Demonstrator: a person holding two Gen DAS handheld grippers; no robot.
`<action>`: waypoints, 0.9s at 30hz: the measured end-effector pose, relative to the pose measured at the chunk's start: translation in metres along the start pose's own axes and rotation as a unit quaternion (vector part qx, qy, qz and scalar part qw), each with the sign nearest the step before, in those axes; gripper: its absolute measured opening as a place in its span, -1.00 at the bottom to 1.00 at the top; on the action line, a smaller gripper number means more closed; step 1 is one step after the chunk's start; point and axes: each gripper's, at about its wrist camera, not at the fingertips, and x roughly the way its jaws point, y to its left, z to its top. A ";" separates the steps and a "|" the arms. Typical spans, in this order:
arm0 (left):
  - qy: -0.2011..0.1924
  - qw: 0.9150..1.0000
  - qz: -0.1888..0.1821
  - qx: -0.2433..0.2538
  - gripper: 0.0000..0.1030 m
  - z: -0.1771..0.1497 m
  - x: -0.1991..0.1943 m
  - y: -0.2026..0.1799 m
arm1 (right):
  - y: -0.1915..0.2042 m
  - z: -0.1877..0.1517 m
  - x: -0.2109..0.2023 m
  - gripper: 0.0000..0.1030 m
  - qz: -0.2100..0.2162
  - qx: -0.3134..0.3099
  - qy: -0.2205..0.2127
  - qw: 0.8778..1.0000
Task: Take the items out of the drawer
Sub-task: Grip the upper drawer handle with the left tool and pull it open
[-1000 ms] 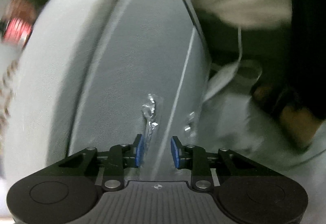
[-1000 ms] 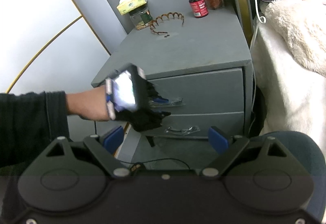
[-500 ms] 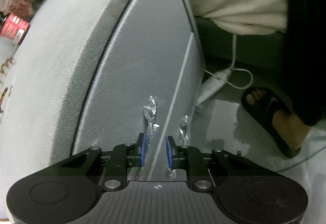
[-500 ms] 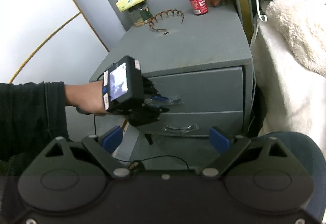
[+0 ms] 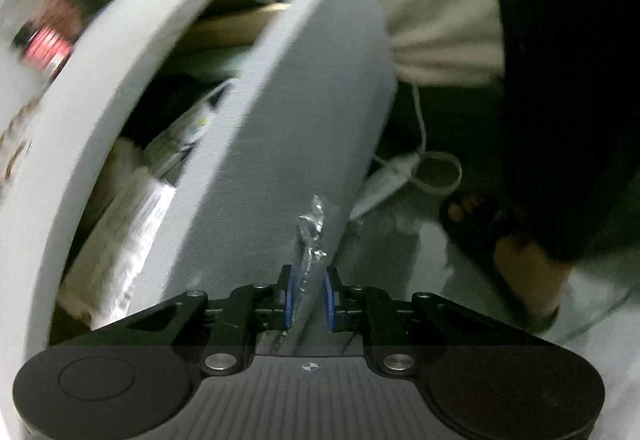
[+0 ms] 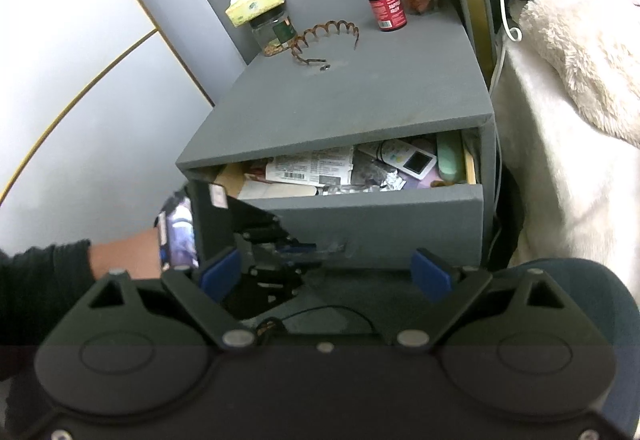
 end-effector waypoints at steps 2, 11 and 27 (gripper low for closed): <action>-0.020 0.999 -0.019 -0.044 0.03 -0.001 -0.017 0.007 | -0.002 0.001 -0.001 0.78 0.005 0.004 -0.003 1.000; -0.138 0.948 -0.023 -0.286 1.00 -0.012 -0.100 0.068 | -0.001 0.000 -0.002 0.78 0.002 0.008 -0.010 1.000; -0.023 0.872 -0.005 -0.490 0.29 -0.054 -0.047 0.137 | 0.002 -0.002 -0.005 0.78 -0.015 0.000 -0.012 1.000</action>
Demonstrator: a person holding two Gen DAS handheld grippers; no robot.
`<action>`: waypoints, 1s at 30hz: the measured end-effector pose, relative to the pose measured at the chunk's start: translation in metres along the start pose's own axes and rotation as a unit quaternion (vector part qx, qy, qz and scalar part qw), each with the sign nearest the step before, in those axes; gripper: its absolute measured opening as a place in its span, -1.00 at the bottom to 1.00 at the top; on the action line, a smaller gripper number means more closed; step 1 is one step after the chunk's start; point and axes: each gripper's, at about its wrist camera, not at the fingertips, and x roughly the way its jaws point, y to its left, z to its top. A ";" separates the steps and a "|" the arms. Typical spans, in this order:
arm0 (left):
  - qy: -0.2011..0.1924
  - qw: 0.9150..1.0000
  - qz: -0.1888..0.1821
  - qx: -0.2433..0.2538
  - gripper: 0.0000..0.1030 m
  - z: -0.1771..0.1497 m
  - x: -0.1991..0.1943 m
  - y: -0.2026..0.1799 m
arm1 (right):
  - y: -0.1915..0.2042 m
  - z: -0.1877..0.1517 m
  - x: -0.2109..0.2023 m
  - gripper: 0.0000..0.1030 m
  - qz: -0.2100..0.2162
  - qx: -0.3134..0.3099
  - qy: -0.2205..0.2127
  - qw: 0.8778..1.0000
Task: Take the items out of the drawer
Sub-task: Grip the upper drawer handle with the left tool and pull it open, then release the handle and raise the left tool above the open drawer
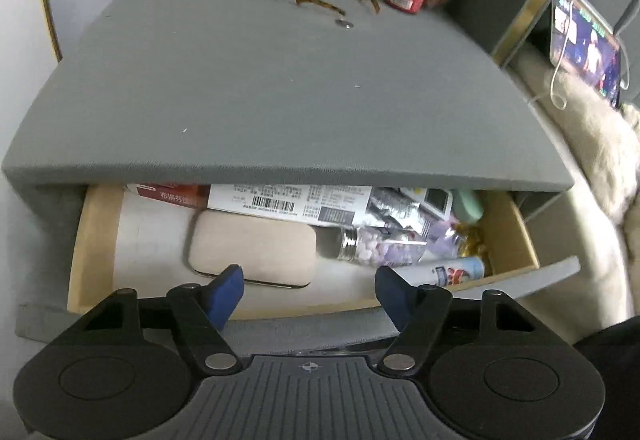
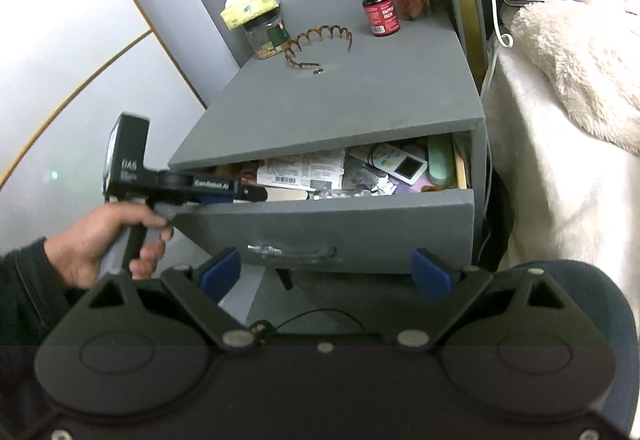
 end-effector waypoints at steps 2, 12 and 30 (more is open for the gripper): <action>0.008 1.000 0.000 -0.001 0.29 -0.002 -0.001 -0.001 | 0.000 0.000 0.001 0.78 -0.001 0.000 0.000 1.000; -0.007 1.000 0.009 0.005 0.27 0.002 0.001 -0.001 | 0.004 0.001 0.004 0.81 -0.011 -0.012 0.009 1.000; -0.038 0.999 0.033 0.013 0.39 0.044 0.012 -0.014 | 0.006 0.001 0.007 0.83 -0.018 -0.018 0.013 1.000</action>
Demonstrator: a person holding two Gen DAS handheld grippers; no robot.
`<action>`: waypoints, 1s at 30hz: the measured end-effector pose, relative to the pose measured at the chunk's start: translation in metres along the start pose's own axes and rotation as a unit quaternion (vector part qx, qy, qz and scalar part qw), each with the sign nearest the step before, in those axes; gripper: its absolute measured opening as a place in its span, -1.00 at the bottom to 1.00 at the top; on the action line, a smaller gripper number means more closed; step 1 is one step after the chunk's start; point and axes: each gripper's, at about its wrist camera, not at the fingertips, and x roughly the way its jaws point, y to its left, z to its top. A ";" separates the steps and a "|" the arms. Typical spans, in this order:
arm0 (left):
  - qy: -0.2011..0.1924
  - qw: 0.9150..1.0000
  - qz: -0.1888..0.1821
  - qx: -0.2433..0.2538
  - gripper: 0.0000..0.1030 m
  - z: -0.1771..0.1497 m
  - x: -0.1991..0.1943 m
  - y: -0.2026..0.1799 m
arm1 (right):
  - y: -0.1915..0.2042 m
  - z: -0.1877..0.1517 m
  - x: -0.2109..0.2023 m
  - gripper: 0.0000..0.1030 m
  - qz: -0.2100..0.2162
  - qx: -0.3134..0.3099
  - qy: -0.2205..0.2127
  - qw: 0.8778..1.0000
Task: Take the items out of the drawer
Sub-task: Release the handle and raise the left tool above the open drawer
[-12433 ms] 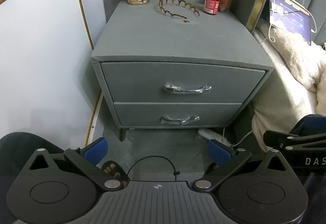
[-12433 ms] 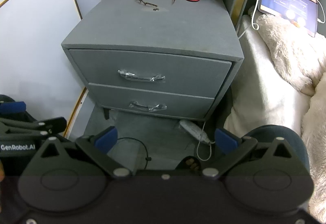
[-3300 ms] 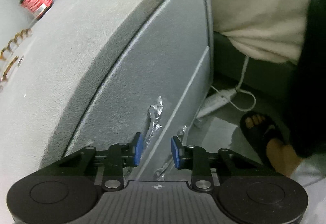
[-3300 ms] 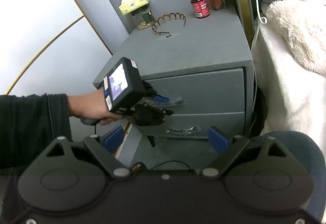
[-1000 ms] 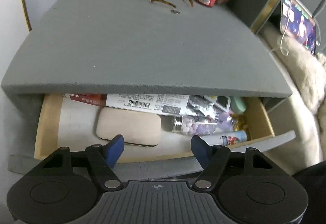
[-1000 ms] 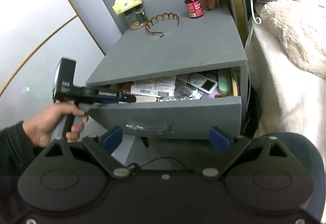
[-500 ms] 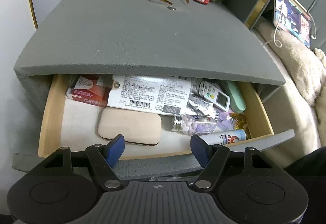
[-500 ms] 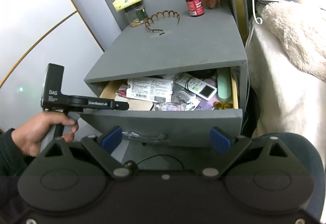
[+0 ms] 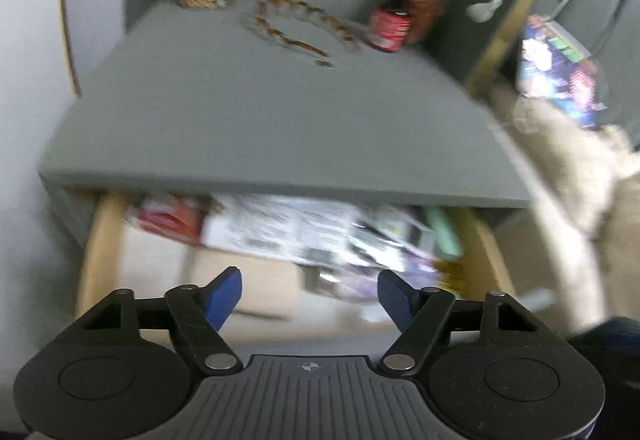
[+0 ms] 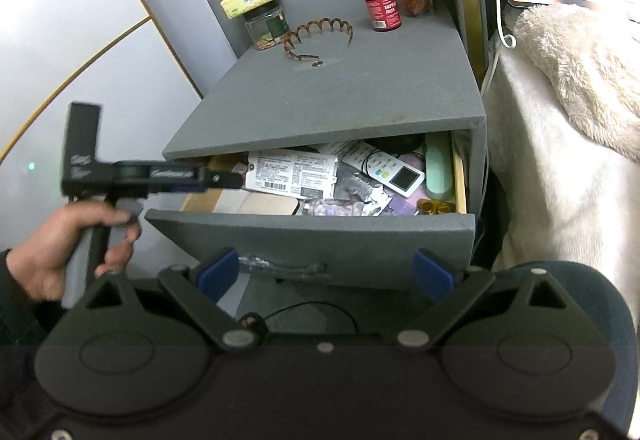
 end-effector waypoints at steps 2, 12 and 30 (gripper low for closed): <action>0.025 1.000 0.003 0.016 0.37 -0.001 0.015 -0.005 | 0.000 0.000 0.001 0.83 -0.001 0.000 0.001 1.000; 0.055 0.998 -0.023 -0.001 0.22 -0.013 0.024 0.001 | -0.002 0.001 0.000 0.83 0.002 0.002 0.000 1.000; 0.062 0.998 -0.027 0.001 0.20 -0.019 0.014 -0.003 | -0.002 0.001 0.000 0.83 0.002 0.002 -0.001 1.000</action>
